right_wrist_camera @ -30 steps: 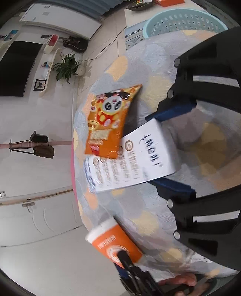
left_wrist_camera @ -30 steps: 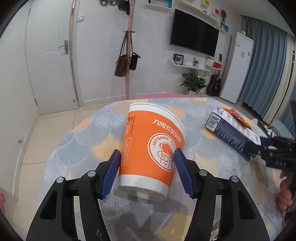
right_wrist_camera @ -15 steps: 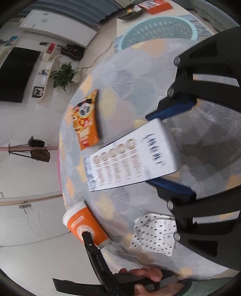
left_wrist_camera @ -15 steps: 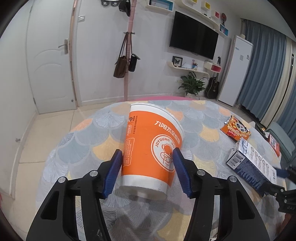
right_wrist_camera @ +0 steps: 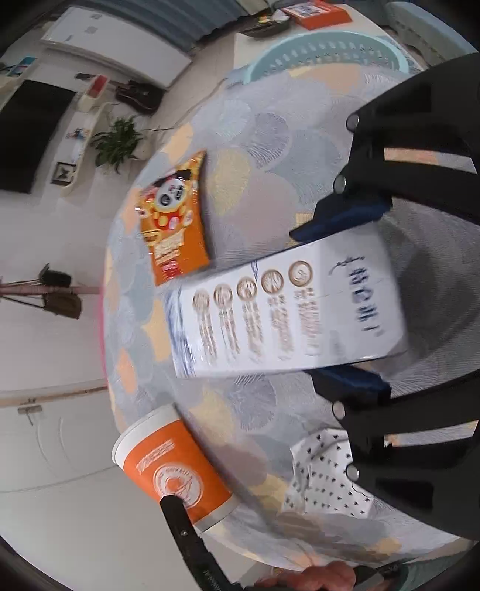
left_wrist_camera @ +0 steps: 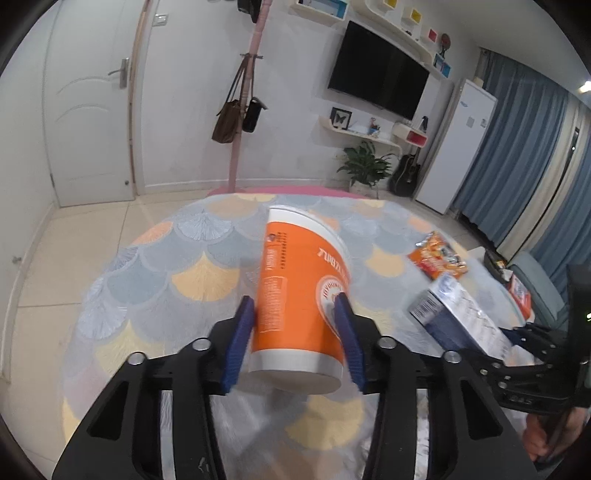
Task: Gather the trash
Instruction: 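Lift and carry the orange cup and milk carton over the light blue basket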
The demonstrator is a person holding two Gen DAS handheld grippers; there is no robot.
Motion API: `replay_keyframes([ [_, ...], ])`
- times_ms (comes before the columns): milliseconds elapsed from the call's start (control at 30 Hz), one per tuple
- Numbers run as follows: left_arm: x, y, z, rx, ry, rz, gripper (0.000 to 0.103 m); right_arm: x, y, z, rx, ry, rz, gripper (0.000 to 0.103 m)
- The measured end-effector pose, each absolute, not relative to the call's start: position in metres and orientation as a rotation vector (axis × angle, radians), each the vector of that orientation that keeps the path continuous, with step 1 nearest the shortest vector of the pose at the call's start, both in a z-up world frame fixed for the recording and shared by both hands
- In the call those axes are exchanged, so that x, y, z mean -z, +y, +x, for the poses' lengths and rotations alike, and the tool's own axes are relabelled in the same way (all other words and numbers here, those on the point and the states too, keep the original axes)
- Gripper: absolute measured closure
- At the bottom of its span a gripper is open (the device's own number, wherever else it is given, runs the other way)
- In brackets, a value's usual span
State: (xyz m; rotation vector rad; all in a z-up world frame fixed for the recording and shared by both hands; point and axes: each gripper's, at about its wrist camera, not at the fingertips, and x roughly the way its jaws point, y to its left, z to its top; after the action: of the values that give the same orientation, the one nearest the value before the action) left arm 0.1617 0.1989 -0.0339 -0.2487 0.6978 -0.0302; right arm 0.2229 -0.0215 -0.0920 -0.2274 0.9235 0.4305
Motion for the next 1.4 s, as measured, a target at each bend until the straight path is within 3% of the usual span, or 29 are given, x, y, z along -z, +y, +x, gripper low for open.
replay_keyframes([
  [67,0.025,0.195,0.157,0.044,0.688,-0.242,0.082,0.083,-0.023,0.214,-0.435,0.881,-0.227,0.052],
  [233,0.01,0.171,0.154,0.031,0.692,-0.152,0.082,0.057,-0.04,0.199,-0.44,0.81,-0.178,0.052],
  [300,0.012,0.17,0.155,0.001,0.712,-0.138,0.073,0.054,-0.047,0.198,-0.438,0.813,-0.168,0.052],
  [367,0.017,0.183,0.156,-0.049,0.72,-0.179,0.036,0.054,-0.057,0.196,-0.434,0.817,-0.153,0.052],
  [433,0.022,0.197,0.163,-0.082,0.742,-0.198,0.033,0.056,-0.067,0.194,-0.428,0.824,-0.139,0.052],
  [500,0.033,0.207,0.176,-0.064,0.814,-0.218,0.021,0.057,-0.075,0.194,-0.422,0.828,-0.124,0.052],
  [733,0.069,0.193,0.209,-0.048,0.947,-0.185,0.022,0.056,-0.093,0.189,-0.413,0.828,-0.073,0.052],
  [800,0.073,0.187,0.213,-0.064,0.953,-0.157,0.034,0.056,-0.096,0.188,-0.408,0.827,-0.075,0.052],
  [933,0.067,0.178,0.207,-0.094,0.914,-0.12,0.036,0.052,-0.107,0.183,-0.385,0.806,-0.077,0.052],
  [1167,0.005,0.145,0.177,-0.016,0.778,-0.102,0.037,0.021,-0.153,0.175,-0.297,0.697,0.022,0.052],
  [1400,-0.064,0.058,0.156,0.163,0.622,-0.043,0.036,-0.002,-0.223,0.182,-0.162,0.615,0.144,0.052],
])
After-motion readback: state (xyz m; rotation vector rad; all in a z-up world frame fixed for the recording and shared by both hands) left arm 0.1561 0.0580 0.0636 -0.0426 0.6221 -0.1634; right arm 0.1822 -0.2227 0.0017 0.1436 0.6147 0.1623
